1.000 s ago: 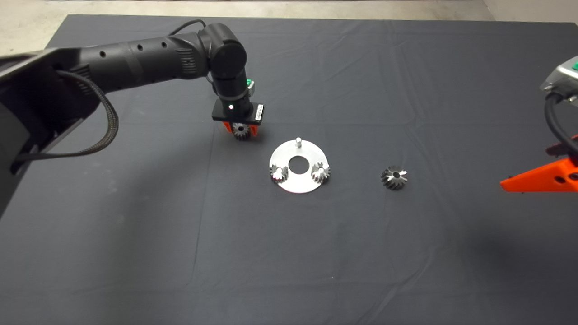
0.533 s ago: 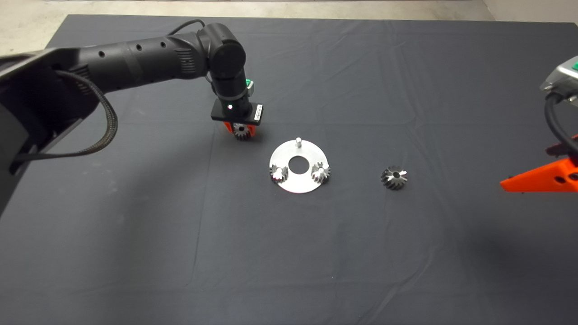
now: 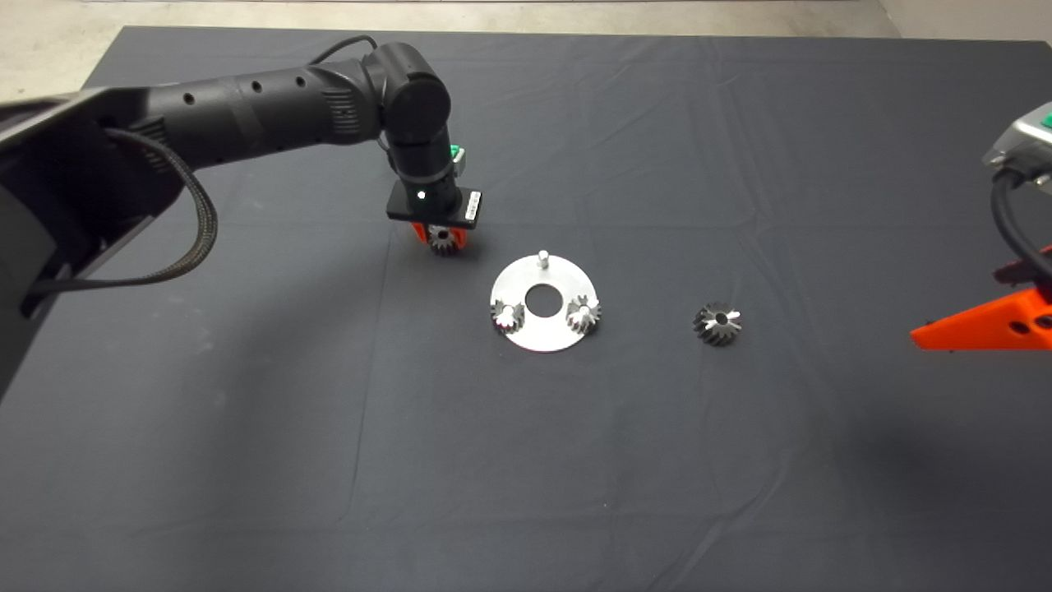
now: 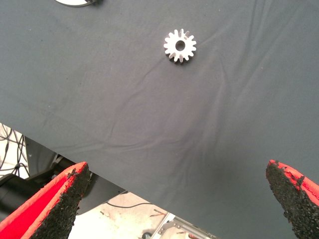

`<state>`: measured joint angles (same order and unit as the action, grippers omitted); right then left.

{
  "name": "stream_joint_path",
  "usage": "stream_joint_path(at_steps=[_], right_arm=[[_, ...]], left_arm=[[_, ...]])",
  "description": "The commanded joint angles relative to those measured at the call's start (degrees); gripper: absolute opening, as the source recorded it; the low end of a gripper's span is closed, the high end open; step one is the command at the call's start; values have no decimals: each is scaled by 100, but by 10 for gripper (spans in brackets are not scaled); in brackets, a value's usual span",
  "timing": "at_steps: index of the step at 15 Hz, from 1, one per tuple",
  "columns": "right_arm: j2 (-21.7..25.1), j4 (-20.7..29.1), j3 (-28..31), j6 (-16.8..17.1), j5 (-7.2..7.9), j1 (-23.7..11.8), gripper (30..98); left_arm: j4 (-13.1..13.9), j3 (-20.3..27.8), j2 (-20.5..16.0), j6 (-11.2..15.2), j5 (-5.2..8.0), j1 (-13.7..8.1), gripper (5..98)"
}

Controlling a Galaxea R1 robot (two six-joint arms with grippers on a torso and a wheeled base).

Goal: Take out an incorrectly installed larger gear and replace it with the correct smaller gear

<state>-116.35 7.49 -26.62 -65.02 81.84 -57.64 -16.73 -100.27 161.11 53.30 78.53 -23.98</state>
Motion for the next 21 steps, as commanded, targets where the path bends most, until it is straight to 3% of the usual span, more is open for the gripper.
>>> stream_joint_path(at_steps=[1, 3, 5, 6, 8, 10, 13, 17, 21], right_arm=[[-34, 157, 1, -37, -10, -90, 933], [-34, 157, 1, -37, -15, -90, 933], [-42, 157, 1, -37, -10, -64, 933], [-42, 157, 10, -37, -10, -64, 933], [-133, 157, -36, -37, 1, -64, 933], [-288, 157, -43, -37, 8, -64, 933], [-297, 157, -61, -81, 8, -64, 933], [-315, 157, -69, -81, 8, -46, 933], [-324, 157, -78, -81, 8, -11, 933]], left_arm=[[55, 66, 39, -109, 52, -138, 362], [64, 88, 40, -109, 322, -169, 352], [216, 170, 40, -118, 420, -455, 352], [467, 306, 31, -118, 427, -555, 352], [672, 719, 48, -109, 426, -687, 351], [715, 1025, 48, -68, 409, -763, 350], [963, 1215, 80, -51, 377, -784, 347], [996, 1383, 412, 14, 347, -793, 347], [987, 1334, 566, 5, 92, -793, 347]])
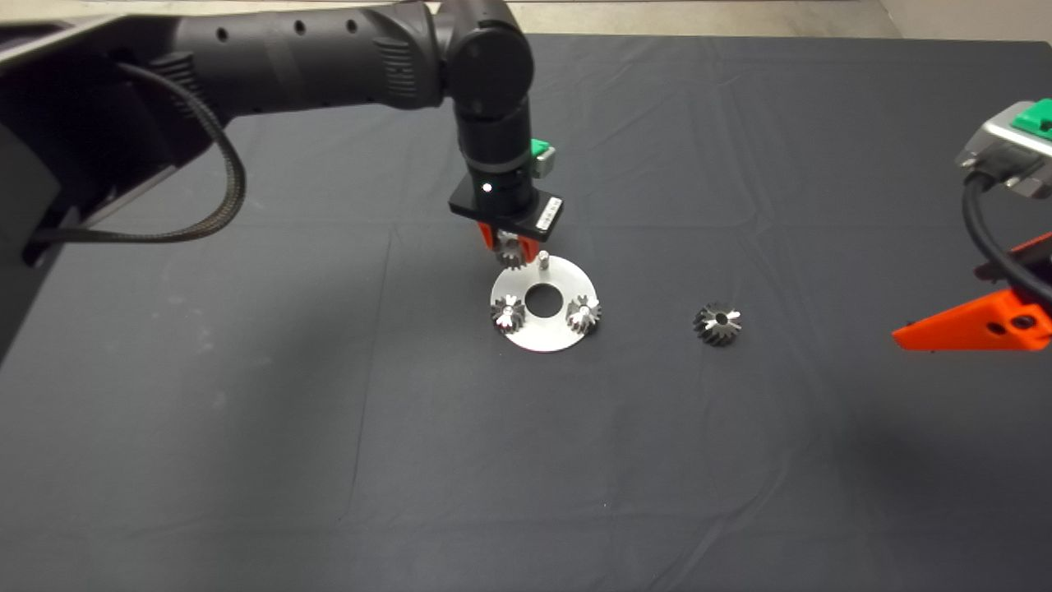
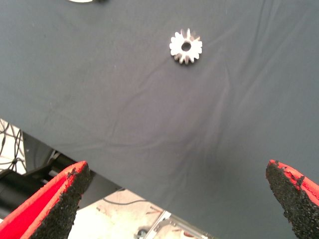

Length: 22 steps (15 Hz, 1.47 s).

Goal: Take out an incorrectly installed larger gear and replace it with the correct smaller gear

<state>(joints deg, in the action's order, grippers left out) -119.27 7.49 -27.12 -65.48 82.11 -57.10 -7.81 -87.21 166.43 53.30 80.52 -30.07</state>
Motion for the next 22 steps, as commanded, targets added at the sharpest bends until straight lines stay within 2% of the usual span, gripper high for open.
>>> stream_joint_path(at_steps=[1, 5, 8, 11, 14, 22], right_arm=[[-40, 157, -37, -35, -12, -65, 933], [-31, 157, -55, -35, -20, -21, 933], [-31, 157, -55, -35, -20, -21, 933], [-31, 157, -55, -35, -20, -12, 933], [-31, 157, -55, -35, -20, 14, 933], [-31, 148, -48, -35, -20, 67, 933]], left_arm=[[95, 13, 70, -12, -116, -183, 347], [25, -107, 246, -36, -107, -183, 347], [-412, -242, 272, -135, -81, -148, 347], [-599, -242, 272, -135, -98, -139, 347], [-898, -242, 281, -135, -98, -122, 347], [-907, -163, 281, -89, -107, -122, 347]])
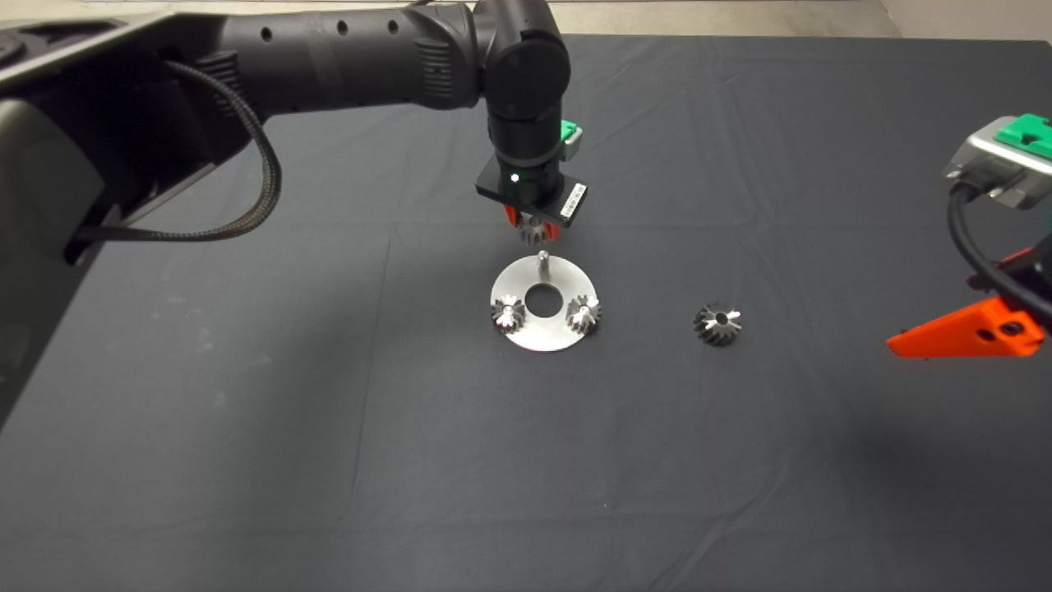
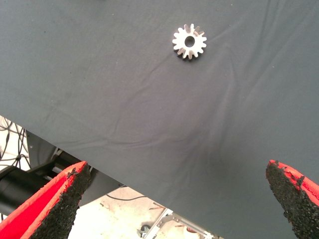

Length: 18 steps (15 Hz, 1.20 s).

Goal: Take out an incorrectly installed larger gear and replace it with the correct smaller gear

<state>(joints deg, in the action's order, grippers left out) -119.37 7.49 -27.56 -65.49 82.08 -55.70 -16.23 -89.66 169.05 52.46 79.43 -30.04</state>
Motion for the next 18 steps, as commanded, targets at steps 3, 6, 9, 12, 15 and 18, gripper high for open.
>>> stream_joint_path(at_steps=[3, 6, 9, 12, 15, 18], right_arm=[[-12, 148, -2, -34, -17, -73, 933], [9, 148, 7, -39, -12, -73, 933], [23, 148, 7, -43, -17, -73, 933], [25, 148, 16, -43, -17, -73, 933], [23, 148, 16, -43, -17, -73, 933], [49, 148, 33, -43, -17, -73, 933]], left_arm=[[-65, 82, 19, 23, 2, -77, 347], [-65, 82, 19, 19, -15, -7, 347], [-74, 82, 19, 19, -86, 59, 347], [-74, 82, 19, 19, -102, 59, 347], [-75, 64, 19, 19, -253, 61, 347], [-150, 47, 19, 10, -262, 173, 346]])
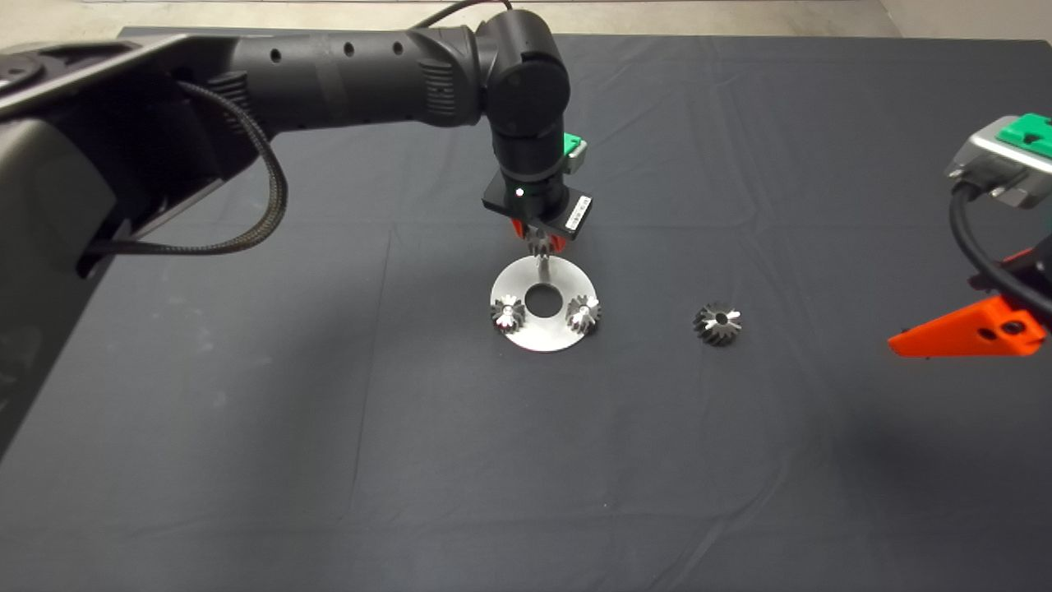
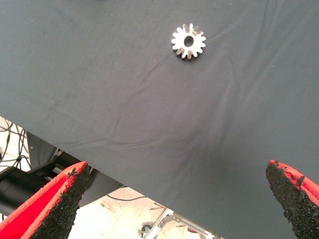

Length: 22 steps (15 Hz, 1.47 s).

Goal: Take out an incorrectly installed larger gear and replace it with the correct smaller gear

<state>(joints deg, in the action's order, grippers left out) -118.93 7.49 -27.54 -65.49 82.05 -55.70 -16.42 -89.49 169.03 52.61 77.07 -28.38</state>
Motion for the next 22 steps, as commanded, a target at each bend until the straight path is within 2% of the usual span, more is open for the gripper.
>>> stream_joint_path(at_steps=[1, 10, 12, 14, 22], right_arm=[[5, 152, 31, -43, -14, -73, 933], [14, 157, 48, -43, -14, -38, 933], [14, 157, 48, -43, -14, -38, 933], [14, 157, 48, -43, -14, -38, 933], [14, 157, 40, -43, -14, -38, 933]], left_arm=[[-177, 30, 21, -6, -25, 60, 346], [-237, 3, 21, -32, -25, 95, 345], [-451, 12, 21, -32, -17, 102, 345], [-494, 3, 21, -32, -22, 104, 345], [-511, -23, 21, -23, -34, 175, 345]])
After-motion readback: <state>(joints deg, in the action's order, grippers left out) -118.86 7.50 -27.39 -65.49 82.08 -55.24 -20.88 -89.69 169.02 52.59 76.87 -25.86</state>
